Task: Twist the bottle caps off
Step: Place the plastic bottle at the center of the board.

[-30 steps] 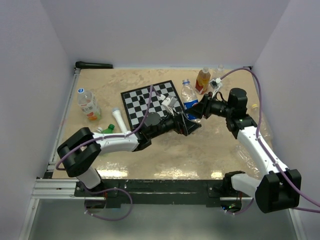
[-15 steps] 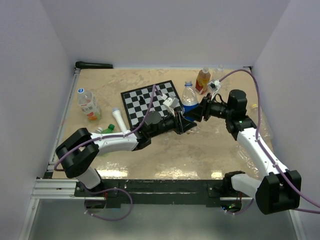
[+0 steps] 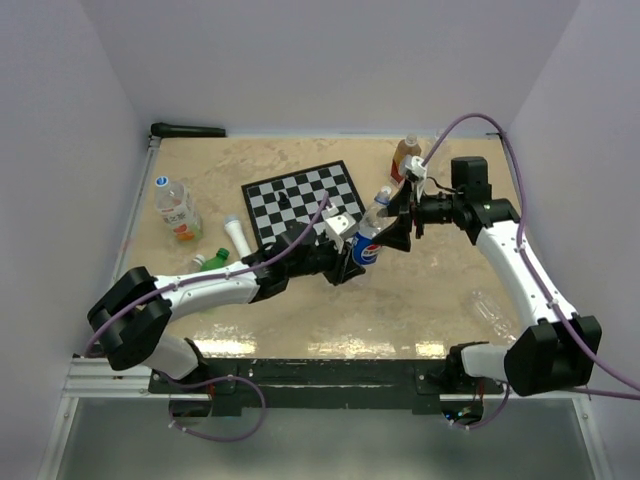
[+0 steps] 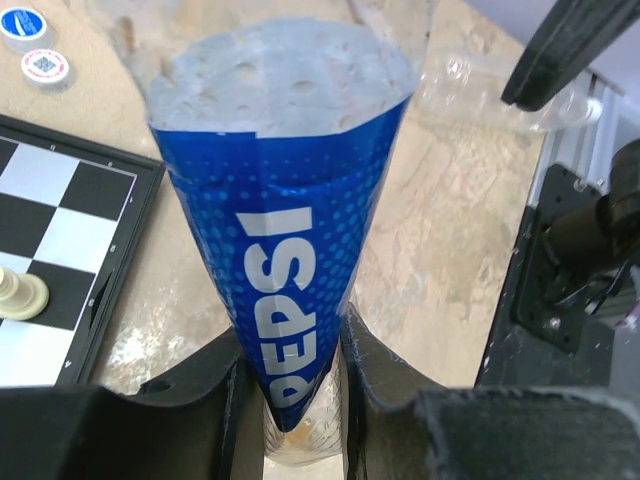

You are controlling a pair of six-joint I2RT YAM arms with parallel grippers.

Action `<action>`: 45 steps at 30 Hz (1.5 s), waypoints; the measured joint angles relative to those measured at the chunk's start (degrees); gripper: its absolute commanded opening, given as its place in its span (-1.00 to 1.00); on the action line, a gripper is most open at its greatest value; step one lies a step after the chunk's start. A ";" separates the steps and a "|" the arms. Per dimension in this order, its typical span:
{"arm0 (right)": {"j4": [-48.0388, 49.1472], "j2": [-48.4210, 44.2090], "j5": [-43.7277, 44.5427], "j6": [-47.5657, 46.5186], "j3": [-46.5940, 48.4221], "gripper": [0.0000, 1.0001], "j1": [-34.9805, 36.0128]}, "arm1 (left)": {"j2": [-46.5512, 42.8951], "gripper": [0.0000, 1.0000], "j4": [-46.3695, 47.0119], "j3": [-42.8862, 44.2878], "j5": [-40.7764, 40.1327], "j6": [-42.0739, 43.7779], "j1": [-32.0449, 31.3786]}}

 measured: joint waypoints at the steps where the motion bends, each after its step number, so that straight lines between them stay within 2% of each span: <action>1: -1.75 0.87 -0.24 -1.77 0.55 0.72 0.00 | -0.02 -0.74 -1.27 0.24 0.15 0.72 0.00; 7: -8.52 3.91 -1.29 -7.13 0.81 0.54 -0.07 | 0.00 -0.74 -8.15 1.44 1.33 4.31 0.02; 12: -8.85 3.80 -1.14 -6.95 0.85 0.55 -0.44 | 0.02 -0.74 -10.75 2.78 1.75 6.56 0.02; 17: -7.10 3.74 -1.05 -3.26 0.76 0.65 -0.44 | 0.15 -0.75 -12.17 3.74 2.08 7.87 0.17; 26: 1.73 2.67 2.14 7.61 -1.68 0.61 -0.11 | 0.22 -0.76 -13.27 4.00 3.85 9.27 0.20; 28: 3.13 2.67 2.91 9.22 -1.68 0.45 -0.07 | 0.26 -0.76 -13.35 4.00 4.09 9.27 0.11; 31: 4.04 2.67 3.21 10.62 -1.68 -0.05 -0.02 | 0.42 -0.74 -13.62 4.00 3.93 9.22 0.28; 35: 4.48 2.67 2.99 11.23 -1.75 -0.50 -0.09 | 0.42 -0.70 -13.88 4.07 3.32 9.20 0.35; 37: 4.70 2.56 2.80 11.45 -1.75 -0.69 -0.09 | 0.37 -0.59 -13.99 4.13 2.78 9.18 0.35; 38: 4.85 2.45 2.67 11.32 -1.81 -0.75 -0.09 | 0.33 -0.44 -14.08 4.22 2.47 9.16 0.35; 40: 4.94 1.68 2.80 11.15 -2.05 -0.81 -0.09 | 0.07 0.06 -14.14 4.20 2.01 9.16 0.39; 42: 5.14 0.39 2.91 10.91 -2.29 -0.84 -0.09 | -0.81 0.42 -14.60 4.20 1.16 9.16 0.42; 44: 5.33 -1.38 3.26 10.40 -2.49 -0.86 -0.26 | -2.78 0.68 -15.91 4.20 -0.92 9.07 0.59; 45: 5.31 -2.16 3.28 10.10 -2.49 -0.87 -0.46 | -3.17 0.72 -16.06 4.20 -1.20 9.16 0.79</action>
